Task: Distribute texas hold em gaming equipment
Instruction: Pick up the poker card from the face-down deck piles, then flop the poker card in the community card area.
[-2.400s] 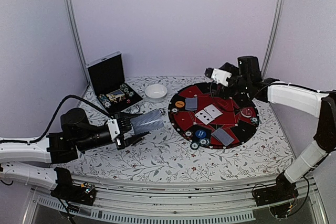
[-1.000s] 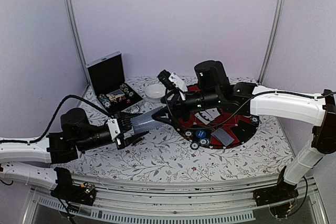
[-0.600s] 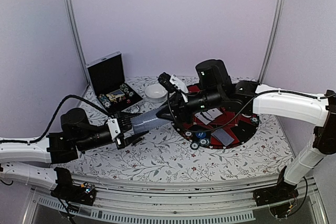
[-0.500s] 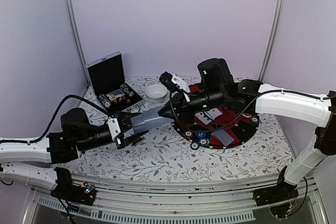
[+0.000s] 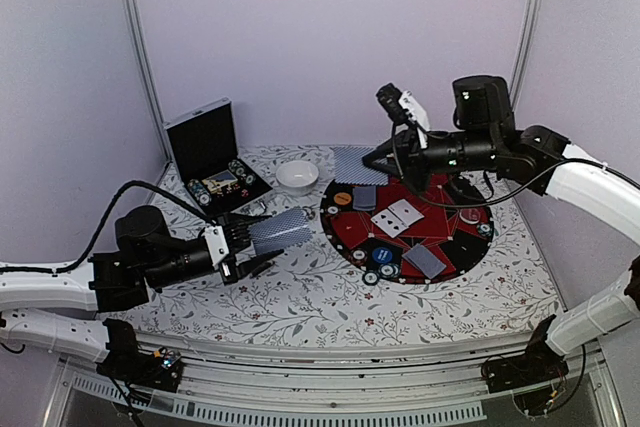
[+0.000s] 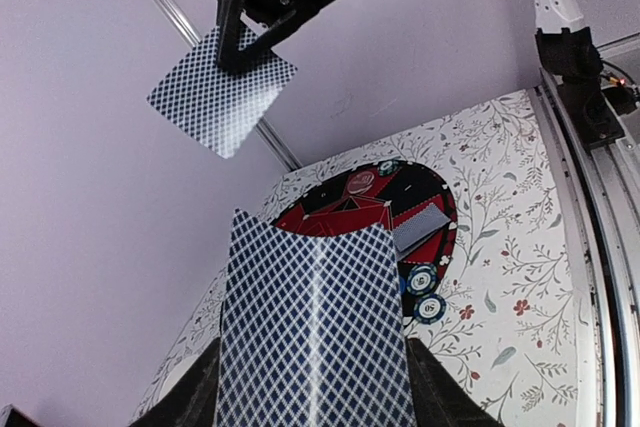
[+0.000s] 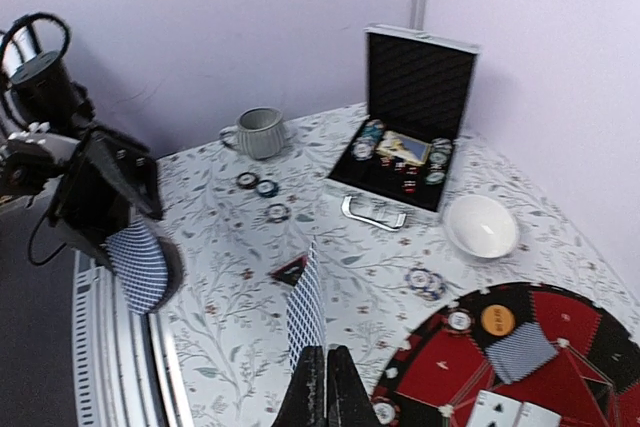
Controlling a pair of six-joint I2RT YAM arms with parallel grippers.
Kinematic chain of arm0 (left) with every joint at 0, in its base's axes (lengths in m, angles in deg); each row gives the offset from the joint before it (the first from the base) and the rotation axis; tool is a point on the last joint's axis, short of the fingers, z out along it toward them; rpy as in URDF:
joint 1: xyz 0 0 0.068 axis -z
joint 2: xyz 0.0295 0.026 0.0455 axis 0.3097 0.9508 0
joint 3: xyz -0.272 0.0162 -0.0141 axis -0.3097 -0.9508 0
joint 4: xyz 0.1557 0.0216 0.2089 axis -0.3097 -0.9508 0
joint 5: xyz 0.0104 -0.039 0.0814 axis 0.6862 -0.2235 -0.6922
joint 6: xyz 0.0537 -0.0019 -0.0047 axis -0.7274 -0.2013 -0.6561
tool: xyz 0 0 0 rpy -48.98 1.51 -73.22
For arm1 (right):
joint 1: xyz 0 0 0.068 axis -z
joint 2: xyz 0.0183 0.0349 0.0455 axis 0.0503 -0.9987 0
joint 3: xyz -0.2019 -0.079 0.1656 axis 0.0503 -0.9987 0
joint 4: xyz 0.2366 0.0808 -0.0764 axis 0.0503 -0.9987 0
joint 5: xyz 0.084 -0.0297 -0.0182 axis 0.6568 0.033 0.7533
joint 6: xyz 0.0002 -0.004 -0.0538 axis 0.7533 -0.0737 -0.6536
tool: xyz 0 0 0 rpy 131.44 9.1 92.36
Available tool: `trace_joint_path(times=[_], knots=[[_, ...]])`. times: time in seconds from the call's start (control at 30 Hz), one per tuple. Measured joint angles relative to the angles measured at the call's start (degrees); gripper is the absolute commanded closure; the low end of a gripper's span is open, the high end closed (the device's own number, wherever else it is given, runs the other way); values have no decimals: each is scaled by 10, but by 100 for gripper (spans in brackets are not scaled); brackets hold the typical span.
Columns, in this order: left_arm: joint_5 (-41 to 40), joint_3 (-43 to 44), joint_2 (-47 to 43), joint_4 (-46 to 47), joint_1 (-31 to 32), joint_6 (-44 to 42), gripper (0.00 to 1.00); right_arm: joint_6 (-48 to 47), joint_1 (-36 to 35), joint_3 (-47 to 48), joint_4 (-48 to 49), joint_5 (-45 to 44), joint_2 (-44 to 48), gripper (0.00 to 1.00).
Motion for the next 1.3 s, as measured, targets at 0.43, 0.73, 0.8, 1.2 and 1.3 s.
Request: trace_joint_path(times=[0.43, 0.73, 0.8, 1.2, 1.3], knots=[[9, 0, 0, 0, 0, 0, 48, -181, 264, 41, 40, -167, -211, 98], [6, 0, 2, 1, 0, 0, 48, -387, 284, 143, 115, -247, -423, 98], [6, 0, 5, 3, 0, 0, 48, -419, 284, 141, 138, -246, -430, 98], [7, -1, 9, 12, -3, 2, 48, -614, 284, 13, 220, -221, -443, 98], [6, -1, 9, 12, -3, 2, 48, -632, 286, 13, 208, -208, -449, 98]])
